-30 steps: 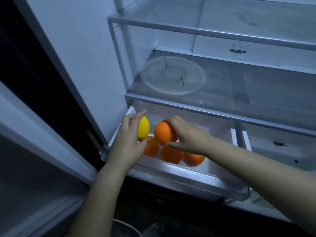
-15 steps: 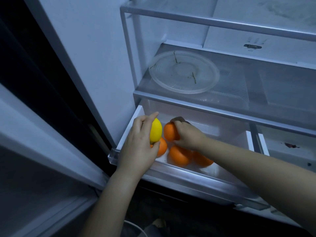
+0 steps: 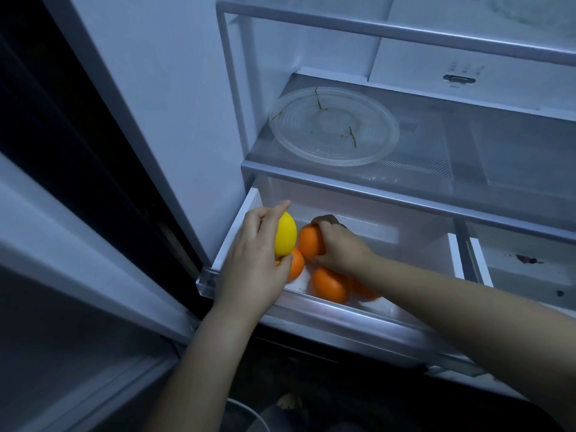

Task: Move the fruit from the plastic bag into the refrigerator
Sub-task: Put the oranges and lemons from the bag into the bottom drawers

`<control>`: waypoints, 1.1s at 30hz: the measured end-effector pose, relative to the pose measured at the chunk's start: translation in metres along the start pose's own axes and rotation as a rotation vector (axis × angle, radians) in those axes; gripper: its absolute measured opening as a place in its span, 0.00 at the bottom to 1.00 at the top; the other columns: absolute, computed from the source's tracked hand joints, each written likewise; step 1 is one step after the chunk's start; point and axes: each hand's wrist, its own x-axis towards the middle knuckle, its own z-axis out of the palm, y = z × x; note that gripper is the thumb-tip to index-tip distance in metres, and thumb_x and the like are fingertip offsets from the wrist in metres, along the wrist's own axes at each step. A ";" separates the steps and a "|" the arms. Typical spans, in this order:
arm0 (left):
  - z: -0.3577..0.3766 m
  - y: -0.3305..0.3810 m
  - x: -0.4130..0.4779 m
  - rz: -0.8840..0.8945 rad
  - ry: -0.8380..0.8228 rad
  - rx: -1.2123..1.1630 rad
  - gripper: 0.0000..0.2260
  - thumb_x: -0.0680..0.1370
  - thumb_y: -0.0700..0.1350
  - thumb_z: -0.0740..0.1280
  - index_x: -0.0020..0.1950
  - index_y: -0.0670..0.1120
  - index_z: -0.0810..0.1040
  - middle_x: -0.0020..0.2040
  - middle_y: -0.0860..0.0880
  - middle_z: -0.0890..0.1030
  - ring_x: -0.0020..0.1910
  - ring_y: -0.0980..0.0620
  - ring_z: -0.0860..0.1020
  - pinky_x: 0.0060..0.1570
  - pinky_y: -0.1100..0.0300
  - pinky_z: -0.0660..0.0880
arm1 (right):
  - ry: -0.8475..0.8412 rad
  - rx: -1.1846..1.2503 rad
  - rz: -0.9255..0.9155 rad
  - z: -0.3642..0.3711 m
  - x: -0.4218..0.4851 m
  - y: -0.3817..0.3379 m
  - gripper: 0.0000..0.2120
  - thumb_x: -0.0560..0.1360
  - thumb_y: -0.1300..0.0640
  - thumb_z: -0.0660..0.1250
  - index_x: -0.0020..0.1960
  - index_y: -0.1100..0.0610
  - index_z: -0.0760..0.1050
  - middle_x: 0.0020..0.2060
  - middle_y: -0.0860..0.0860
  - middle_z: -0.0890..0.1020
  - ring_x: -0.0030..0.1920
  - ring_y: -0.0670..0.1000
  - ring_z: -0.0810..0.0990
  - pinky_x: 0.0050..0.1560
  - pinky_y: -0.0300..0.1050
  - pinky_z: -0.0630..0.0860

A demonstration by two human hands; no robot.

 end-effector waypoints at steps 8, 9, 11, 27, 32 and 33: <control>0.001 0.000 0.002 0.006 0.006 -0.011 0.35 0.70 0.41 0.71 0.71 0.60 0.60 0.64 0.56 0.63 0.61 0.53 0.70 0.52 0.55 0.74 | -0.029 -0.027 -0.006 -0.013 -0.005 -0.004 0.38 0.65 0.48 0.76 0.70 0.56 0.63 0.67 0.55 0.67 0.63 0.56 0.70 0.60 0.50 0.72; 0.001 0.000 0.002 0.011 0.010 -0.009 0.34 0.71 0.41 0.71 0.71 0.60 0.60 0.64 0.56 0.63 0.62 0.53 0.70 0.51 0.56 0.73 | -0.028 -0.039 -0.011 -0.019 -0.007 -0.007 0.37 0.67 0.48 0.75 0.70 0.56 0.63 0.67 0.55 0.68 0.64 0.56 0.70 0.60 0.49 0.71; 0.000 0.000 0.003 0.029 0.010 0.002 0.34 0.71 0.41 0.72 0.71 0.59 0.61 0.65 0.55 0.63 0.61 0.52 0.70 0.51 0.56 0.73 | -0.015 -0.055 -0.021 -0.032 -0.015 -0.013 0.35 0.69 0.48 0.73 0.71 0.55 0.63 0.68 0.54 0.68 0.65 0.55 0.70 0.59 0.47 0.70; 0.048 0.115 0.011 0.295 -0.104 -0.078 0.35 0.68 0.36 0.70 0.72 0.54 0.64 0.63 0.51 0.67 0.59 0.51 0.71 0.52 0.65 0.65 | 0.471 -0.140 -0.101 -0.134 -0.208 0.045 0.20 0.75 0.43 0.62 0.62 0.54 0.73 0.60 0.48 0.74 0.61 0.49 0.72 0.58 0.43 0.72; 0.099 0.187 0.016 0.454 -0.240 -0.103 0.34 0.69 0.38 0.71 0.72 0.52 0.63 0.63 0.48 0.67 0.61 0.49 0.70 0.55 0.62 0.66 | 0.539 -0.124 0.058 -0.146 -0.281 0.094 0.21 0.75 0.42 0.60 0.61 0.53 0.73 0.59 0.47 0.75 0.61 0.49 0.73 0.59 0.41 0.69; 0.110 0.200 0.016 0.488 -0.266 -0.106 0.34 0.69 0.39 0.71 0.72 0.52 0.63 0.63 0.48 0.67 0.61 0.48 0.70 0.55 0.61 0.67 | 0.557 -0.121 0.088 -0.148 -0.295 0.103 0.20 0.75 0.42 0.60 0.60 0.53 0.73 0.59 0.48 0.75 0.61 0.48 0.72 0.60 0.40 0.68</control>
